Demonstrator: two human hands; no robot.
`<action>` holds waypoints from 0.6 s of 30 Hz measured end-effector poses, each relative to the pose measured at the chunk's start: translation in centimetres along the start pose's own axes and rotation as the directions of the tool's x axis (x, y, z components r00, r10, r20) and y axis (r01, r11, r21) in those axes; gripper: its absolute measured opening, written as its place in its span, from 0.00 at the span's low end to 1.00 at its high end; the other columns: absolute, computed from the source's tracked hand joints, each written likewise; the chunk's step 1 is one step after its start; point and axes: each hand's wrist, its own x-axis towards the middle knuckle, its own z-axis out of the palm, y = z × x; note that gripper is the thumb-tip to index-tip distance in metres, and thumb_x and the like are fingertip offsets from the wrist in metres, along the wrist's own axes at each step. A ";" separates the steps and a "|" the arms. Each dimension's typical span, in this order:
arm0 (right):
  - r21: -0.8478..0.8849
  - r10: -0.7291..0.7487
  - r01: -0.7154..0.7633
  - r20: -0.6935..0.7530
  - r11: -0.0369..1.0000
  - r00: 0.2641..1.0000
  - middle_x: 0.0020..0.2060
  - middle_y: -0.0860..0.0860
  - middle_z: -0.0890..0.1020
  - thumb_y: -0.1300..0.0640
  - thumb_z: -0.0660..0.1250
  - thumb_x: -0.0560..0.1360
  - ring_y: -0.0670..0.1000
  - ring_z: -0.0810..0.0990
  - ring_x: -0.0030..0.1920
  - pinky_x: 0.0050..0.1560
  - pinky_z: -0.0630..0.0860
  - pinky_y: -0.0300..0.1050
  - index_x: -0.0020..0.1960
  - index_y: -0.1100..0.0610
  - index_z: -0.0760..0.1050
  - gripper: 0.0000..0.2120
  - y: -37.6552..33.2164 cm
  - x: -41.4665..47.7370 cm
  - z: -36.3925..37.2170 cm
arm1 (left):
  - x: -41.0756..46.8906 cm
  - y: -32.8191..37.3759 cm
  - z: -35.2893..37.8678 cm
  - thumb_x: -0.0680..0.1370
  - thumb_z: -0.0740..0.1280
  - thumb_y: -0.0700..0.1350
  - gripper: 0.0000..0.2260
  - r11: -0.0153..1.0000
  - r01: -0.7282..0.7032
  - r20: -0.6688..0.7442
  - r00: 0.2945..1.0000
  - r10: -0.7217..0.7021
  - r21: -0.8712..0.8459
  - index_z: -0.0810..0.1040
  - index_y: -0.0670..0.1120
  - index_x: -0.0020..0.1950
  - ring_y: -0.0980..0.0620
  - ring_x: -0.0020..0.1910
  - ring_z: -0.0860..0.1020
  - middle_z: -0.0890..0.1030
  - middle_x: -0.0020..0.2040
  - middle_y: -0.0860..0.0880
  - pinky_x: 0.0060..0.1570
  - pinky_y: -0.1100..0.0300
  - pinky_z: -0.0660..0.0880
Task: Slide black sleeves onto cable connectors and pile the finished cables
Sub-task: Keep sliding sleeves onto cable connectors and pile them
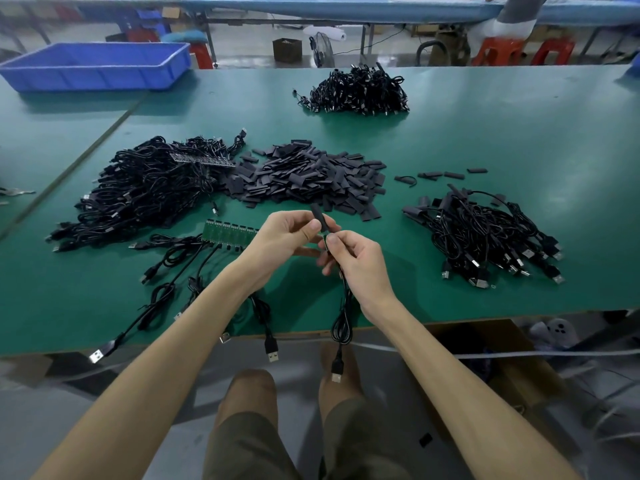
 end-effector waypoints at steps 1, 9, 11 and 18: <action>-0.005 -0.002 0.002 0.008 1.000 1.000 0.34 0.51 0.85 0.57 0.65 0.84 0.49 0.80 0.31 0.41 0.77 0.41 0.46 0.58 0.82 0.11 0.1 0.0 0.0 | -0.1 0.0 0.0 0.85 0.62 0.39 0.10 1.000 0.007 0.006 1.000 -0.007 0.008 0.81 0.37 0.60 0.50 0.45 0.82 0.84 0.43 0.50 0.49 0.55 0.82; 0.011 0.010 -0.010 0.001 1.000 1.000 0.31 0.47 0.83 0.57 0.67 0.84 0.44 0.74 0.31 0.37 0.74 0.36 0.48 0.54 0.84 0.09 0.3 0.1 -0.1 | -0.5 0.7 -0.3 0.85 0.62 0.39 0.10 0.996 0.054 0.052 0.997 -0.057 0.068 0.81 0.38 0.61 0.47 0.51 0.83 0.84 0.47 0.43 0.58 0.39 0.79; 0.045 0.023 -0.022 -0.021 0.999 1.000 0.31 0.46 0.82 0.57 0.66 0.84 0.43 0.74 0.31 0.38 0.73 0.35 0.56 0.54 0.84 0.08 0.3 0.2 -0.1 | -0.5 0.8 0.0 0.85 0.62 0.38 0.10 0.996 0.034 0.049 0.998 -0.038 0.078 0.81 0.38 0.61 0.45 0.53 0.83 0.84 0.51 0.38 0.59 0.37 0.79; 0.081 0.041 -0.040 -0.002 0.996 0.999 0.38 0.48 0.86 0.52 0.69 0.83 0.44 0.80 0.34 0.40 0.75 0.33 0.56 0.55 0.81 0.07 0.0 0.3 -0.1 | -0.3 0.8 -0.1 0.82 0.68 0.42 0.09 0.999 -0.004 -0.049 0.999 0.006 0.035 0.82 0.39 0.59 0.50 0.49 0.82 0.85 0.54 0.39 0.57 0.46 0.79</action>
